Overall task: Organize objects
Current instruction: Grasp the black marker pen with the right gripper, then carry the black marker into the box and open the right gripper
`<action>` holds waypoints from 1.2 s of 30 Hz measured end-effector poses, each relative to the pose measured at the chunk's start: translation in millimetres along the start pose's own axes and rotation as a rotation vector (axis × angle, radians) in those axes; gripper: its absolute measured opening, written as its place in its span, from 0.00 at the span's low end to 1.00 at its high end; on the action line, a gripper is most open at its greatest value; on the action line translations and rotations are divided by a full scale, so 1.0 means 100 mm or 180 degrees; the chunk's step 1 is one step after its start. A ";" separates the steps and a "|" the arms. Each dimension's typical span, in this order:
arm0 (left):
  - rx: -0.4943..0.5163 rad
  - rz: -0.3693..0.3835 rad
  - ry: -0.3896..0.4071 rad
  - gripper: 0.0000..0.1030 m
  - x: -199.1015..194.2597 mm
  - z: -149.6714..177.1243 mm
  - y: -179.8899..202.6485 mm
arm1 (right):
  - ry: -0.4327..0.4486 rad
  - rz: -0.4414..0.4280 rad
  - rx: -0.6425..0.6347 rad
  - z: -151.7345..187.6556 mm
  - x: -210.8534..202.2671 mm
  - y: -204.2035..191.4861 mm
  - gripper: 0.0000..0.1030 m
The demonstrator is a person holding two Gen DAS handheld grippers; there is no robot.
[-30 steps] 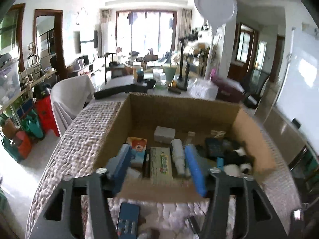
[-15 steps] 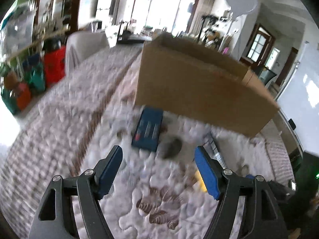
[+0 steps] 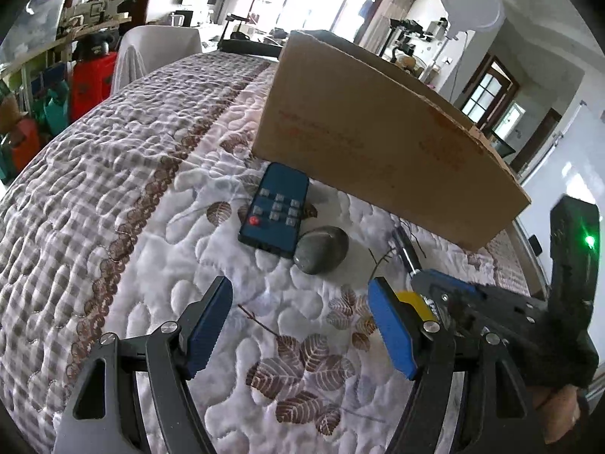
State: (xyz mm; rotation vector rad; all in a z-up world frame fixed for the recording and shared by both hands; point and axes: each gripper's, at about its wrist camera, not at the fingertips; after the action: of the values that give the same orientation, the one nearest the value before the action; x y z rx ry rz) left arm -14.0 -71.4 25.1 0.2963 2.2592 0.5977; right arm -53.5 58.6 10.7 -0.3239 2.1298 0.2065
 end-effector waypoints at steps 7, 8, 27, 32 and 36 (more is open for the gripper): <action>0.0036 0.0089 -0.0042 0.72 -0.01 0.04 0.05 | 0.0070 0.0091 -0.0174 0.12 -0.06 0.06 1.00; 0.0031 0.0100 -0.0044 0.72 -0.01 0.04 0.04 | 0.0079 0.0105 -0.0177 0.13 -0.07 0.08 1.00; 0.0121 0.0102 -0.0028 0.72 -0.02 0.05 0.08 | 0.1025 0.0371 0.0443 -1.42 -0.98 0.89 1.00; 0.0103 0.0093 -0.0069 0.72 0.02 0.05 0.06 | 0.0742 0.0620 0.0513 -1.63 -0.47 0.95 1.00; 0.0127 0.0122 -0.0039 0.72 -0.01 0.05 0.07 | 0.0653 0.0581 0.0556 -1.66 -0.29 0.97 1.00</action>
State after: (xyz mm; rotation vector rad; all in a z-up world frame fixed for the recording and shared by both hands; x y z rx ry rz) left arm -9.3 -63.6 26.0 0.3630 2.2602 0.5698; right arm -199.8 110.0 128.2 -0.0491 2.3631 0.0938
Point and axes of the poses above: each gripper's, at about its wrist camera, not at the fingertips, and x roughly the way its jaws point, y to its right, z to its underside, and after that the axes turned 13 degrees about z, right-handed
